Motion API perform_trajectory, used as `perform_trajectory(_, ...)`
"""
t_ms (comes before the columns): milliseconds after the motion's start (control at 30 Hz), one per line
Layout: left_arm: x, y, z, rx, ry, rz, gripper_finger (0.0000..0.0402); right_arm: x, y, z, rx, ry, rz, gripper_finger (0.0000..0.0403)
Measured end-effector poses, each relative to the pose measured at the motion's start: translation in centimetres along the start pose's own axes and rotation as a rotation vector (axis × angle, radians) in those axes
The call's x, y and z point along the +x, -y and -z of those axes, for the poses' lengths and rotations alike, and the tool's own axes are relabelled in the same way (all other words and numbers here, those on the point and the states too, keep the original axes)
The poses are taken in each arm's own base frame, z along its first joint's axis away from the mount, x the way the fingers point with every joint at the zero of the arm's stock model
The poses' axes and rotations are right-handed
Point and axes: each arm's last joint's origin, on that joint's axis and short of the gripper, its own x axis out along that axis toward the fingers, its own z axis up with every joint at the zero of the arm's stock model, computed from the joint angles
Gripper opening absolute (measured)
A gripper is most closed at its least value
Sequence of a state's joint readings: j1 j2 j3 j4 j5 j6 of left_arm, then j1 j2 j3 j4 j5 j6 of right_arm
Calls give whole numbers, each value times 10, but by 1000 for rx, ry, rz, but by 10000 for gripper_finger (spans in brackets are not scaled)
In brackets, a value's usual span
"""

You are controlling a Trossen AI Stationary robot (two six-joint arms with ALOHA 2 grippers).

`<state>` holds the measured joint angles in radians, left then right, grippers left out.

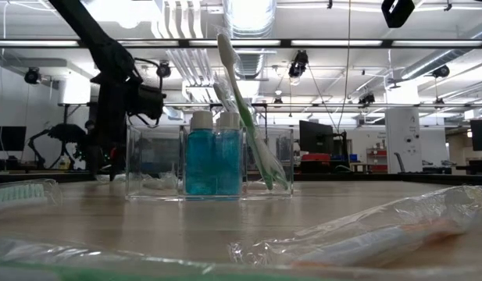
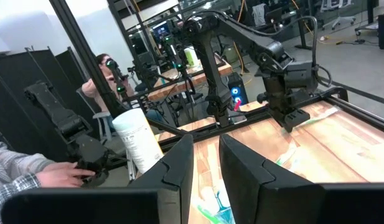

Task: Pick & Place toothbrushing station
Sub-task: Move the green toothbrush on the table

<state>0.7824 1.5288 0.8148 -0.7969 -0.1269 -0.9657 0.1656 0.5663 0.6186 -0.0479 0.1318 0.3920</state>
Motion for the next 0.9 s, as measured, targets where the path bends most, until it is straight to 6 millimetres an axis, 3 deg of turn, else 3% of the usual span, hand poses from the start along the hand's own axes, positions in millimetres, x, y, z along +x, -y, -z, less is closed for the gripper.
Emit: perform_trajectory(900, 6, 0, 1, 66, 18, 32, 172, 0, 0, 0, 0, 0, 0, 73)
